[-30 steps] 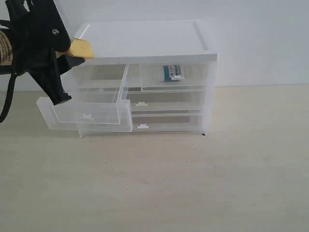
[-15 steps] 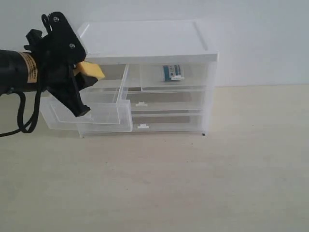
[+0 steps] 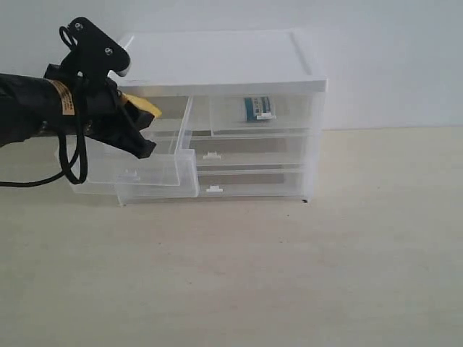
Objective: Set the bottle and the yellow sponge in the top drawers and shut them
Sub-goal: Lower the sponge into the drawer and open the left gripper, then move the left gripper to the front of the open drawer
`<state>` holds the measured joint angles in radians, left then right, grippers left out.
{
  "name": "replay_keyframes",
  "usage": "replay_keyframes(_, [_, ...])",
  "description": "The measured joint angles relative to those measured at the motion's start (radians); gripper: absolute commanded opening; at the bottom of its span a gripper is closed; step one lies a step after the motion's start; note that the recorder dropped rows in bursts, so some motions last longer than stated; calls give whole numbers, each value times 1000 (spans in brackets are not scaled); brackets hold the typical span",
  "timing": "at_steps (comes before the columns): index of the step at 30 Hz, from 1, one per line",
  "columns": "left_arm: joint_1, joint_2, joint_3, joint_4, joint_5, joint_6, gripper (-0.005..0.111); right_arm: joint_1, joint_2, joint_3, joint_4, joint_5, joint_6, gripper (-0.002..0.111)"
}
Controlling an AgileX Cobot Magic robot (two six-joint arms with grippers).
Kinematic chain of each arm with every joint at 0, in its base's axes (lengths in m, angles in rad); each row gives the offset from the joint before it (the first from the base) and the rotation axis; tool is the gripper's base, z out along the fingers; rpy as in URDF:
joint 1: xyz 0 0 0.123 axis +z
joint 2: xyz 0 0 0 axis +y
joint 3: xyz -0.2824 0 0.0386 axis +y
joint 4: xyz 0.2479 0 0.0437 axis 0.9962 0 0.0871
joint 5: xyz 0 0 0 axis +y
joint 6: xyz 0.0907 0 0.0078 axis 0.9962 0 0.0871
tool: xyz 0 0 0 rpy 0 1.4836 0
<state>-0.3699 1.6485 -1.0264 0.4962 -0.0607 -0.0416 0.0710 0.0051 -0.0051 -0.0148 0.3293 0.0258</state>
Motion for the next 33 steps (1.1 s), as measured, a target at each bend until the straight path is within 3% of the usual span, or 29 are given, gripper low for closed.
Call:
replay_keyframes(6, [0,2,-7,-3,2,-2,47,0,0,0,0,0,0,1])
replay_keyframes(11, [0,2,-7,-3,0,-43,64,0,0,0,0,0,0,1])
replay_keyframes(15, [0,2,-7,-3,0,-56,69,0,0,0,0,0,0,1])
replay_keyframes(22, [0,-22,-7,-3,0,-66,69,0,0,0,0,0,0,1])
replay_keyframes(26, [0,-101,-25,12,32,-66,62,0,0,0,0,0,0,1])
replay_keyframes(28, [0,-143,-34,49,89,-42,50,0,0,0,0,0,0,1])
replay_keyframes(31, [0,-210,-39,94,240,49,4,0,0,0,0,0,0,1])
replay_keyframes(33, [0,-242,-39,82,326,79,5,0,0,0,0,0,0,1])
